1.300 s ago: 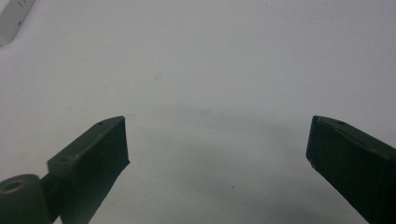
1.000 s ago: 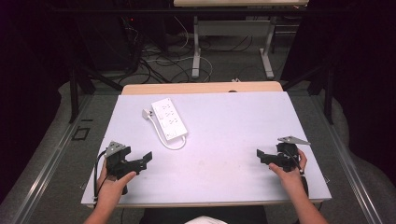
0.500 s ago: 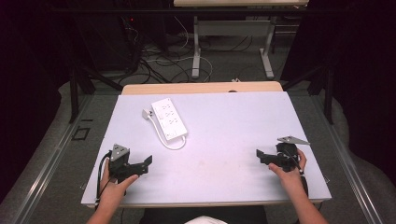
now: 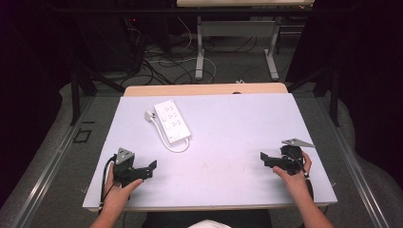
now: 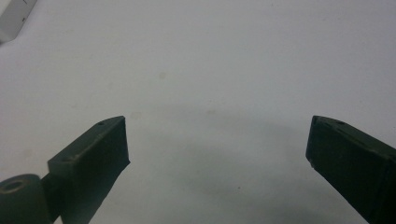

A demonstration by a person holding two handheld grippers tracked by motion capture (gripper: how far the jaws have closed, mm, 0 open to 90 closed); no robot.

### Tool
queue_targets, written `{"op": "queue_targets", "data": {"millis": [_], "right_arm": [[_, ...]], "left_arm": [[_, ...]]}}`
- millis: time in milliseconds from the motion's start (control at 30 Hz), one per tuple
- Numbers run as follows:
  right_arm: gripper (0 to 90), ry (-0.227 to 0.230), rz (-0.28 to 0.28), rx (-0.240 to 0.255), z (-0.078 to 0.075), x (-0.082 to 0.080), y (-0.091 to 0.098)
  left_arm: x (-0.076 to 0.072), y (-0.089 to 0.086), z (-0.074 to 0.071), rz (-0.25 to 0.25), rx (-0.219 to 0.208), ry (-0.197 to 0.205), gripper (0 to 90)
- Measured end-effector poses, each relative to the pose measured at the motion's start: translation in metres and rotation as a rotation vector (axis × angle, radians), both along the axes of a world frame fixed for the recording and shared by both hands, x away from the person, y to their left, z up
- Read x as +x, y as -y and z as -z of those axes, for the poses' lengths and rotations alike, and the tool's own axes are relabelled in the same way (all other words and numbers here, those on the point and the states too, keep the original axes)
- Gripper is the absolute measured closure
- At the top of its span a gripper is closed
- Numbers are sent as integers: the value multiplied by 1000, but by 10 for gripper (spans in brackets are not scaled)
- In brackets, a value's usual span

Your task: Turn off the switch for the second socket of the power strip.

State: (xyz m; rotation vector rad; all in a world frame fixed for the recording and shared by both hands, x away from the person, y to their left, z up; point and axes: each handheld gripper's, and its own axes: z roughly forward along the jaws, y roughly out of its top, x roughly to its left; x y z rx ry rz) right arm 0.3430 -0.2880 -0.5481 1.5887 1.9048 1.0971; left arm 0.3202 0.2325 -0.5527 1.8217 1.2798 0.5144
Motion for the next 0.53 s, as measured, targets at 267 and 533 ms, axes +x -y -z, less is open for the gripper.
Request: {"op": "queue_targets", "data": {"millis": [267,533], "right_arm": [[51,1,-6,-3,0,0,0],[52,-3,1,1,1,0,0]], "left_arm": [[1,0,1,-3,1,-16,41],[2,-1,1,-5,-3,-21,45]]}}
